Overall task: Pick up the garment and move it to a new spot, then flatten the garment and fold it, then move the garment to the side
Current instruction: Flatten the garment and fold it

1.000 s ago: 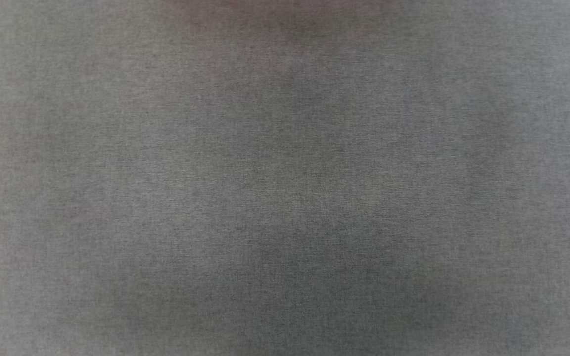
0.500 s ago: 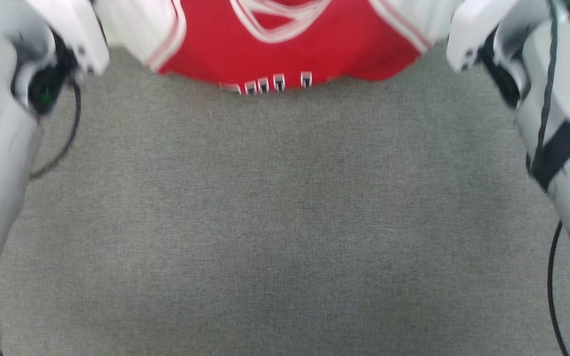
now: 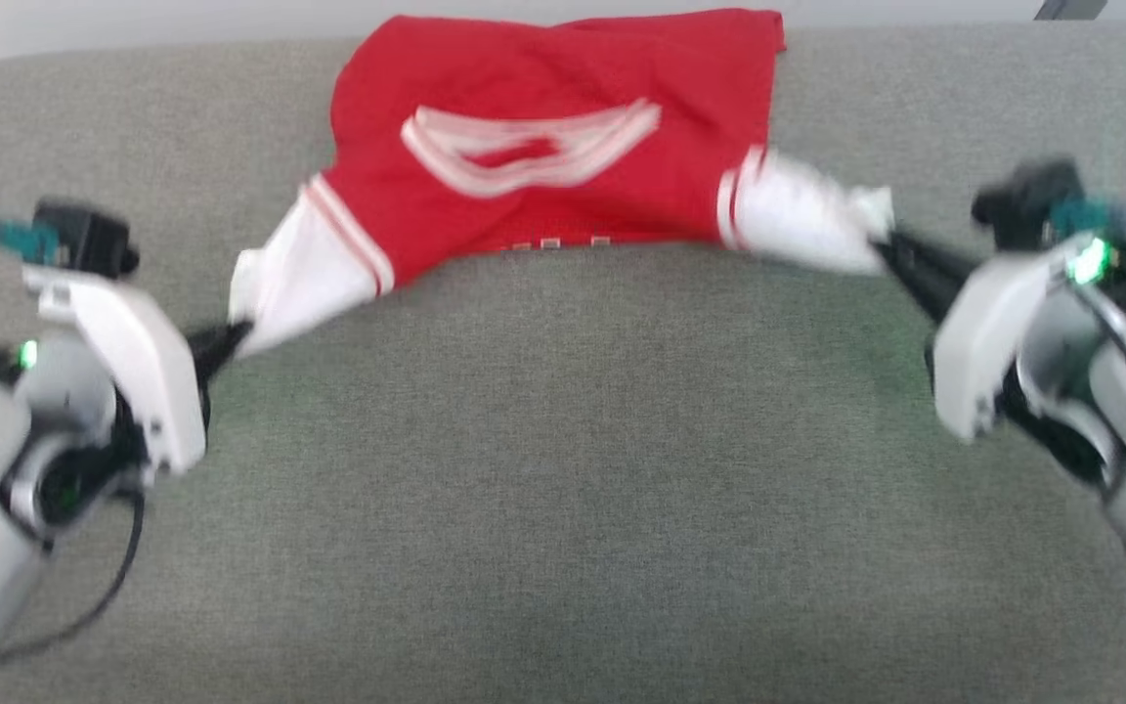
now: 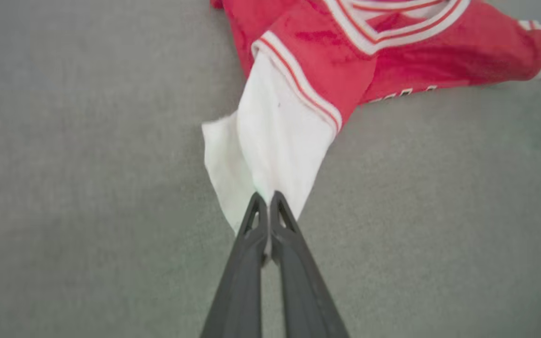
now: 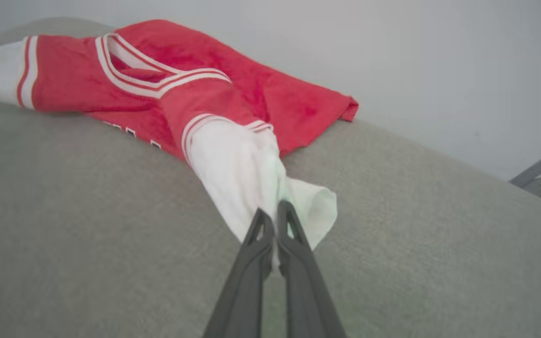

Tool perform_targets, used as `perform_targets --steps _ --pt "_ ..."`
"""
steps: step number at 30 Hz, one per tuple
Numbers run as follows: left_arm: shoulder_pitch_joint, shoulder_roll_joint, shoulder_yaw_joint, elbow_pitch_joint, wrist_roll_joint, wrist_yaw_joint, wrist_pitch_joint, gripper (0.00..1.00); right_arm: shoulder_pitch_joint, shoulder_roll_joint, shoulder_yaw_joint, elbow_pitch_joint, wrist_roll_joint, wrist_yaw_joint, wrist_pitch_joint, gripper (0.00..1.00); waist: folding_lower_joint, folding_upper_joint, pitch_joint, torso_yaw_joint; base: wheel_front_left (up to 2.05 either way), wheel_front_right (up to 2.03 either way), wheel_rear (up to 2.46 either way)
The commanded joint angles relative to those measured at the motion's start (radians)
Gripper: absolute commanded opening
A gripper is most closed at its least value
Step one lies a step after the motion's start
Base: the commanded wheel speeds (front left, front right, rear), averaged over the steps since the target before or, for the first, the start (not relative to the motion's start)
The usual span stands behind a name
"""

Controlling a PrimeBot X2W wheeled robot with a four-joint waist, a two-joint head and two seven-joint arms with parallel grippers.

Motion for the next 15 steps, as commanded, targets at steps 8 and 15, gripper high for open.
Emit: perform_targets --steps 8,15 --pt "0.262 0.117 -0.015 -0.215 -0.060 0.132 -0.001 0.00 0.236 -0.155 -0.013 -0.215 0.054 -0.001 0.108 0.00 0.0000 0.0000 -0.027 -0.009 0.00 0.00 0.00" --pt "0.425 0.155 -0.041 -0.315 -0.115 0.227 0.007 0.00 0.397 -0.206 -0.008 -0.291 0.115 -0.001 0.211 0.00 0.0000 0.0000 -0.045 -0.011 0.00 0.00 0.00"
